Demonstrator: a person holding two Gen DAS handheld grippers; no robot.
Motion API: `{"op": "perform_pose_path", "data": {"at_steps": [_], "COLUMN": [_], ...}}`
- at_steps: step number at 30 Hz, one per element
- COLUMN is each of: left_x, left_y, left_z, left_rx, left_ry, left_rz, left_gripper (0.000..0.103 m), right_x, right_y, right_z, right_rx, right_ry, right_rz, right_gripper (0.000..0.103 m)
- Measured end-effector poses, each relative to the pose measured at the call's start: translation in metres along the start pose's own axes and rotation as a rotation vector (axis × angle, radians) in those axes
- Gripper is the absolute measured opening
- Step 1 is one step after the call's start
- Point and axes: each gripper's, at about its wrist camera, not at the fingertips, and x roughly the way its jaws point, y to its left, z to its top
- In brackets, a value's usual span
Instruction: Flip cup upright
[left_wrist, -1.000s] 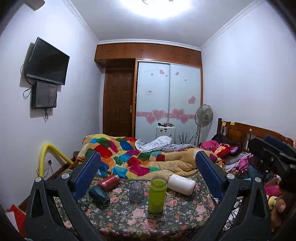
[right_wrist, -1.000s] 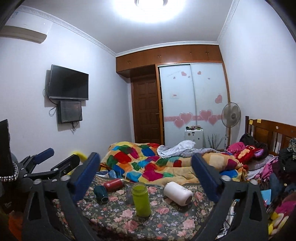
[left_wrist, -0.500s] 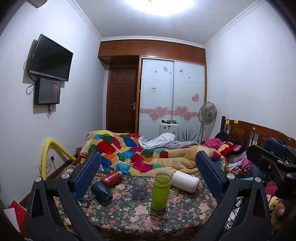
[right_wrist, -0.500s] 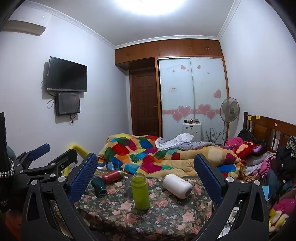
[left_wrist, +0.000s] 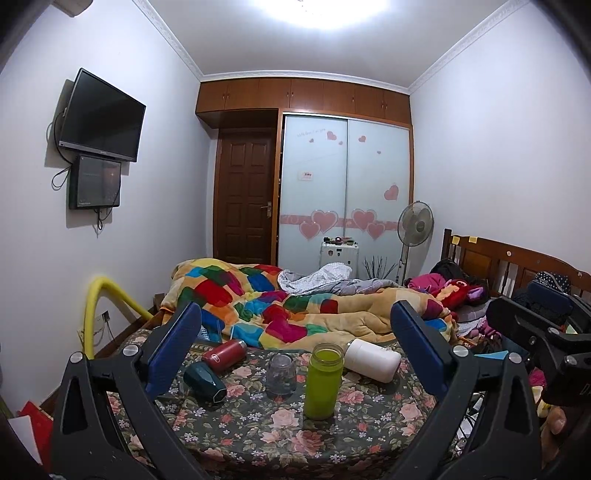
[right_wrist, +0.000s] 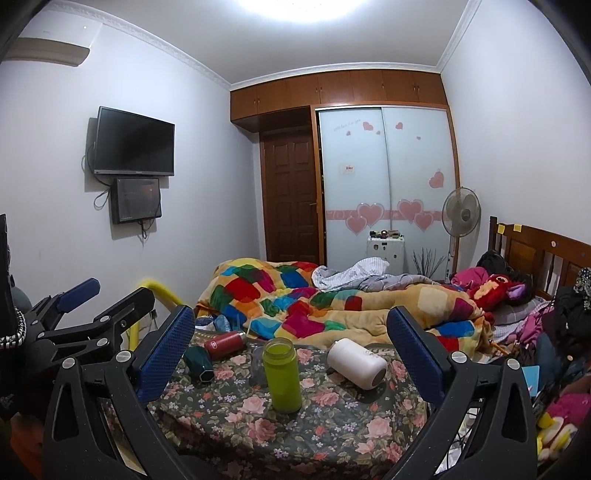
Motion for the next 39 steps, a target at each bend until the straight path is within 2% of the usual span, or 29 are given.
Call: {"op": "perform_pose_path", "data": {"at_steps": [39], "left_x": [0.0056], "left_y": [-0.0022], "left_z": [-0.0066], "left_rx": [0.006], "left_ry": [0.006], "left_rz": [-0.023], "left_gripper": [0.103], "right_x": [0.0018], "right_y": [0.0004], "right_z": [-0.0009], "right_rx": [0.003], "right_ry": [0.005], "right_rz": [0.001], "right_gripper": [0.103]}}
